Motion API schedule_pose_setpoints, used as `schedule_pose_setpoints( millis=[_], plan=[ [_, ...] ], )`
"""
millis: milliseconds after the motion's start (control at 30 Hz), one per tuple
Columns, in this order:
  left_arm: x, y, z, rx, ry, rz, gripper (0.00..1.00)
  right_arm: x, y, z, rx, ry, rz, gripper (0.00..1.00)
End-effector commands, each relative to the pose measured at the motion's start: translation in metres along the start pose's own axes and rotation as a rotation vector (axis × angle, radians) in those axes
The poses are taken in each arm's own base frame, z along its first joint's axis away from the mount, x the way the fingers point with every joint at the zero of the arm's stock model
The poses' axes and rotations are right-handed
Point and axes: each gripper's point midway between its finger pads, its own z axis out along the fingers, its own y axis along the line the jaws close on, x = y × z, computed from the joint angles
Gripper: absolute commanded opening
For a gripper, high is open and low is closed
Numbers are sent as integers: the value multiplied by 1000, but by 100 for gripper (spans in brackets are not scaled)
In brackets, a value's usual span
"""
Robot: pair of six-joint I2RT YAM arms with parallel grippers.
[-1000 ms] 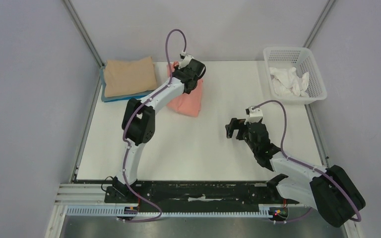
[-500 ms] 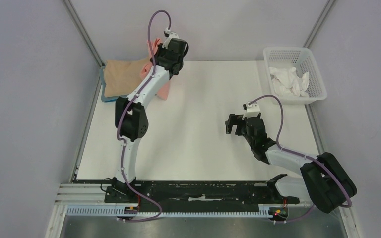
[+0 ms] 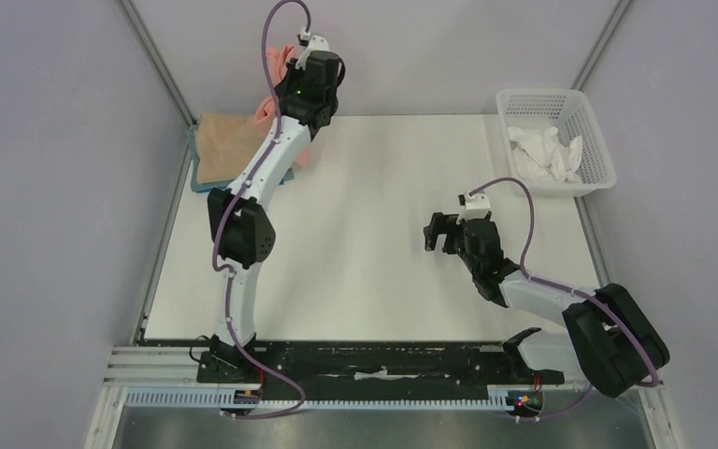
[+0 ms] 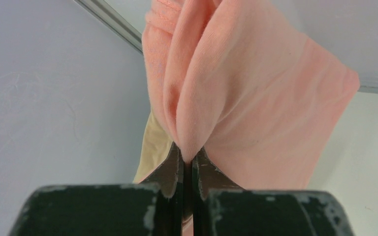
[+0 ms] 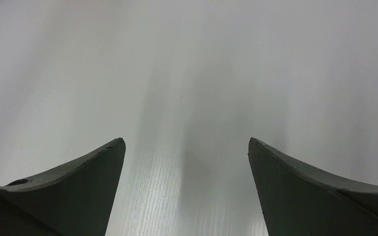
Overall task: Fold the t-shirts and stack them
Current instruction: Put the neatly folded tshirt into the corner of the board with the left arm
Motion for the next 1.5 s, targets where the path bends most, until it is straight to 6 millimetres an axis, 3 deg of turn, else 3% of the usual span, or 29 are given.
schedule_pose_setpoints(
  millis=[0, 167, 333, 600, 967, 1033, 1100, 1133, 1300, 1467],
  plan=[
    [-35, 56, 0, -75, -61, -137, 2, -20, 9, 8, -23, -43, 28, 98],
    [-21, 73, 24, -116, -27, -156, 2, -15, 9, 12, -18, -19, 34, 98],
    [-2, 77, 50, -93, 8, -177, 2, -12, 11, 17, -21, -1, 37, 98],
    [56, 62, 101, -95, 66, -177, 2, -6, 10, 23, -6, 28, 36, 98],
    [115, 78, 157, -120, 99, -243, 4, -9, 5, 35, 43, 46, 18, 98],
    [121, 79, 163, -123, 108, -256, 29, -10, 1, 39, 70, 52, 9, 98],
    [124, 79, 165, -124, 111, -275, 62, -10, 1, 42, 79, 57, 6, 98],
    [124, 79, 164, -122, 110, -286, 72, -11, 2, 43, 77, 56, 7, 98],
    [110, 79, 155, -74, 98, -367, 78, -16, 2, 41, 80, 40, 19, 98],
    [92, 63, 128, 107, 113, -506, 80, -18, -2, 28, 82, 18, 35, 98]
  ],
)
